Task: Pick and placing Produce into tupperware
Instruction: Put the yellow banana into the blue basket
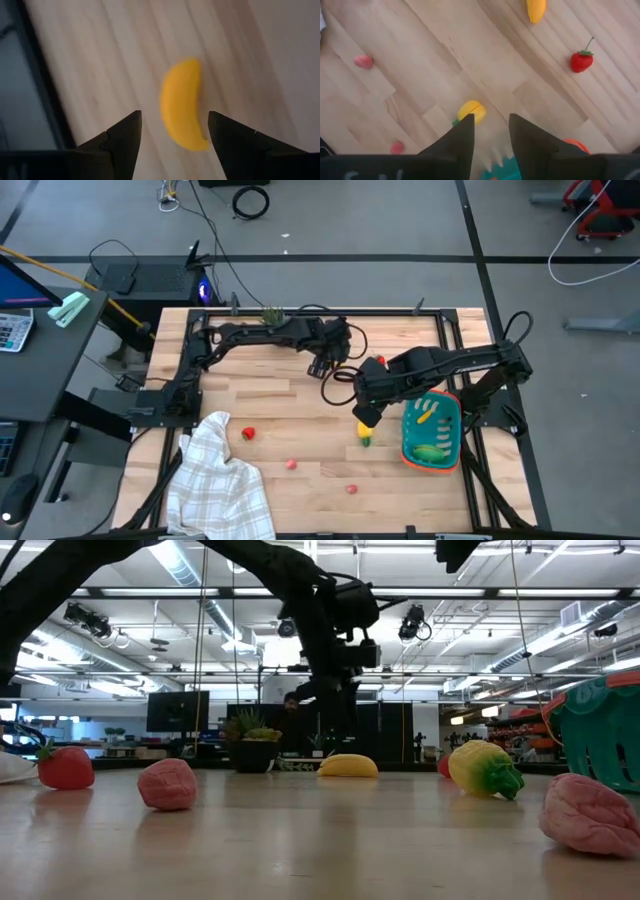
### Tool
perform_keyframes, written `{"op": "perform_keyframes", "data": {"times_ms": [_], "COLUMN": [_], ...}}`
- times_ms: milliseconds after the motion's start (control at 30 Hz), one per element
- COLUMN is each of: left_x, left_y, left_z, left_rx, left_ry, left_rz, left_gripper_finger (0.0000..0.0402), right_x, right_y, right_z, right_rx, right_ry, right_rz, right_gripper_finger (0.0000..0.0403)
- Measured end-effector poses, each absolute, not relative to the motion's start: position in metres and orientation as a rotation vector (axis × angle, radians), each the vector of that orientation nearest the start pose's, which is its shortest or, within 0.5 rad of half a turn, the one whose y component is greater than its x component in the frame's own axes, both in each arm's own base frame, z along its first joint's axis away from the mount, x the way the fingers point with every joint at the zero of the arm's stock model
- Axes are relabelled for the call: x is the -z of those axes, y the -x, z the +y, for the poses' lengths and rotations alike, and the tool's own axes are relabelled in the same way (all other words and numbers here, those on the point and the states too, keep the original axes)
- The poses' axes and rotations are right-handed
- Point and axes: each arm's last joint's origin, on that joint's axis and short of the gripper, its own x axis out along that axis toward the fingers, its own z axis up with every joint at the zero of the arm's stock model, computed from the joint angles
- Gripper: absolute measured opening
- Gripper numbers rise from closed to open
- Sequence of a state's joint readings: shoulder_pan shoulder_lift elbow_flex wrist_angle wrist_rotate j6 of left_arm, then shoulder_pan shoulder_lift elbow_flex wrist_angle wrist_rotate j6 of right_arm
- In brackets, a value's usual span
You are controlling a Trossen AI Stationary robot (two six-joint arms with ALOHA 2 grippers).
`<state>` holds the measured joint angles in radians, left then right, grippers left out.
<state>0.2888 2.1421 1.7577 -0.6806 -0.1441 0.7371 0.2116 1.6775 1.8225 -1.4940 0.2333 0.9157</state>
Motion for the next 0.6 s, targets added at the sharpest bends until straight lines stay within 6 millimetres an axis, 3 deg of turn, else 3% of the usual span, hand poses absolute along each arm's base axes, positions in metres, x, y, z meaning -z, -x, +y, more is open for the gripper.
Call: {"op": "perform_keyframes", "data": {"times_ms": [167, 367, 600], "left_x": [-0.205, -0.199, -0.175], "left_y": [-0.436, -0.435, -0.441], "left_z": [0.142, 0.145, 0.147], "left_rx": [0.058, 0.081, 0.111], "left_ry": [-0.48, -0.485, -0.457], "left_rz": [1.13, 1.152, 1.178], "left_gripper_finger": [0.0236, 0.0236, 0.0236], "right_x": [-0.367, -0.367, -0.367], "right_y": [-0.298, -0.298, -0.298], "right_z": [0.057, 0.057, 0.057], "right_rx": [0.604, 0.602, 0.597], "right_ry": [-0.481, -0.479, -0.474], "right_rz": [1.179, 1.179, 1.18], "right_gripper_finger": [0.013, 0.013, 0.013]}}
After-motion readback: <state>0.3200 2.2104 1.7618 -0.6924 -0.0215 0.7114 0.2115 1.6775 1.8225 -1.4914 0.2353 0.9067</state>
